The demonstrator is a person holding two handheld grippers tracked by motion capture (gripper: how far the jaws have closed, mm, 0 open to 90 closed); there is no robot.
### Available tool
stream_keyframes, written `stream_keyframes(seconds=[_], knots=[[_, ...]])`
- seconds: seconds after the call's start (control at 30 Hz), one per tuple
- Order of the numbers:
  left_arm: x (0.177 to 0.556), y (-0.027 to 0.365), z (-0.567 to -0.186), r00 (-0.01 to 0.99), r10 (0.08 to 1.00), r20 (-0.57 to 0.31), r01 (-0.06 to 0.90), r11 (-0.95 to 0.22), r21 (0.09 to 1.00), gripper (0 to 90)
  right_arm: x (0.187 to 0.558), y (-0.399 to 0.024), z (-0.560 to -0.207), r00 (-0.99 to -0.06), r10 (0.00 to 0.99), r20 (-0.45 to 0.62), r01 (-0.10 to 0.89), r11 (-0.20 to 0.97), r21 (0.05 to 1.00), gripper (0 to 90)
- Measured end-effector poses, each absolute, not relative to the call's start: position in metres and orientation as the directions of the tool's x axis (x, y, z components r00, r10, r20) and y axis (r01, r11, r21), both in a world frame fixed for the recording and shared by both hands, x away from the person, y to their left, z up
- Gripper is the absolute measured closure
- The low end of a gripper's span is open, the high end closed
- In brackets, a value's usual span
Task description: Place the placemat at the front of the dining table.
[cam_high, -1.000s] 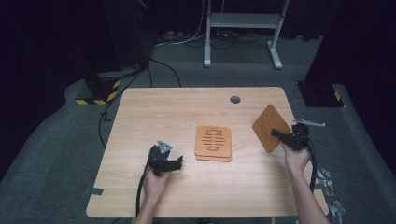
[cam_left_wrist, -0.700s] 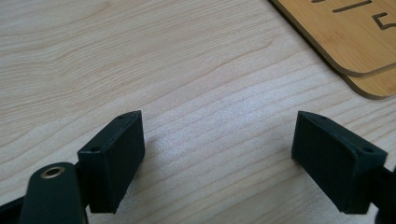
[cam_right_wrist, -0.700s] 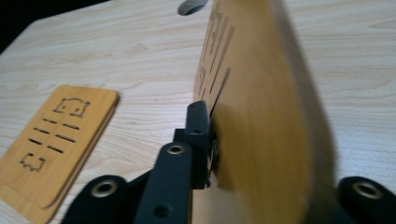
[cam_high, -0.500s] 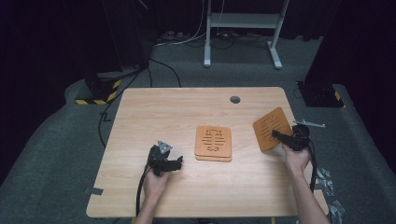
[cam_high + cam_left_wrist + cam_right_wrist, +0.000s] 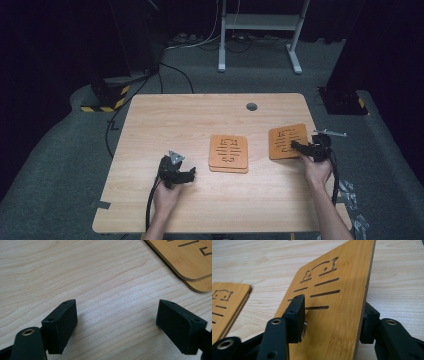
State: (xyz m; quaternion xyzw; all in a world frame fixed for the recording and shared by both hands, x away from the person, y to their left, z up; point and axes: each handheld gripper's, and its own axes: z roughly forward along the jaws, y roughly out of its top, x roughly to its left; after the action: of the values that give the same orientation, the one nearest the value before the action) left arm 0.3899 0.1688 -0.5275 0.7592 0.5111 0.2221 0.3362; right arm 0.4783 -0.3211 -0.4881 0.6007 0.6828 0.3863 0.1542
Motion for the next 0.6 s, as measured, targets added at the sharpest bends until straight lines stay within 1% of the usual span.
stream_keyframes(seconds=[0.2, 0.6], knots=[[0.39, 0.1688, -0.5277, 0.379, 0.925, -0.006, 0.625, -0.251, 0.739, 17.3, 0.4781, -0.3207, -0.488, -0.217, 0.945, 0.245, 0.713, -0.019, 0.701, 44.8], [0.39, 0.1688, -0.5277, 0.379, 0.925, -0.006, 0.625, -0.251, 0.739, 17.2, 0.4795, -0.3188, -0.4925, -0.182, 0.969, 0.168, 0.729, 0.018, 0.685, 34.2]])
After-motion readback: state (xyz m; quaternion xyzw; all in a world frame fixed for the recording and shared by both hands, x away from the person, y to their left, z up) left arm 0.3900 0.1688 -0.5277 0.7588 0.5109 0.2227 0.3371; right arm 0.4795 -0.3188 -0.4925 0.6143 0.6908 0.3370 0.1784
